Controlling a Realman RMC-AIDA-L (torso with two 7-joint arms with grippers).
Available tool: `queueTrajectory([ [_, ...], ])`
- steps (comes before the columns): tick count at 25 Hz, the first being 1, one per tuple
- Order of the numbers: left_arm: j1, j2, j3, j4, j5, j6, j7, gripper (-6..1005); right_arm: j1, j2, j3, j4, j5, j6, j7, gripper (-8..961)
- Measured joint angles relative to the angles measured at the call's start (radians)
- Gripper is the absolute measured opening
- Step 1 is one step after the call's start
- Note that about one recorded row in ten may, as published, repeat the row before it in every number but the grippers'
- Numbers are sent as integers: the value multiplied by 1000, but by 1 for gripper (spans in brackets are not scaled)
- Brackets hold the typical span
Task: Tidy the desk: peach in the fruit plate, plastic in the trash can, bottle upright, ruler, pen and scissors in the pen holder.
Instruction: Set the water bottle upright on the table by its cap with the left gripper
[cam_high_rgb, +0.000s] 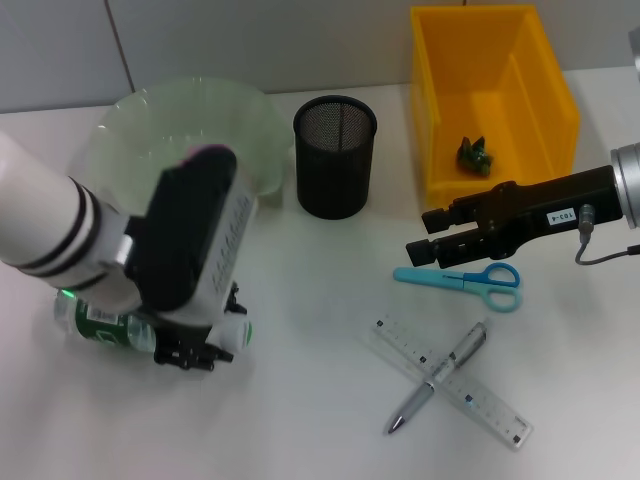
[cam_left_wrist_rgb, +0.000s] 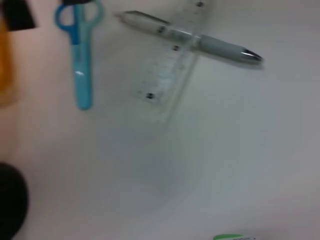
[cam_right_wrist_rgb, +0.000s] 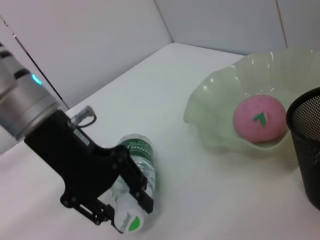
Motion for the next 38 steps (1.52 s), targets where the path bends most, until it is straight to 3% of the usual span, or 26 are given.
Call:
queueTrajectory([
  [7, -2, 2, -133, -9, -40, 21, -11, 449, 2, -2, 1, 14, 0, 1, 3, 708],
  [10, -2, 2, -133, -9, -40, 21, -11, 448, 2, -6, 1, 27, 0, 13, 3, 708],
  [12, -4, 2, -253, -15, -50, 29, -29, 447, 2, -9, 0, 39, 0, 23, 3, 708],
  [16, -5, 2, -300, -22, -63, 29, -39, 446, 1, -10, 1, 46, 0, 26, 3, 708],
  [18, -19, 3, -399, -65, -103, 38, -54, 446, 0, -11, 1, 46, -1, 26, 4, 708],
  [31, -17, 4, -496, -79, -180, 37, -132, 444, 3, -13, 3, 46, -10, 46, 9, 708],
  [38, -11, 8, -617, -86, -213, 77, -134, 443, 3, -14, 6, 46, -27, 51, 35, 708],
])
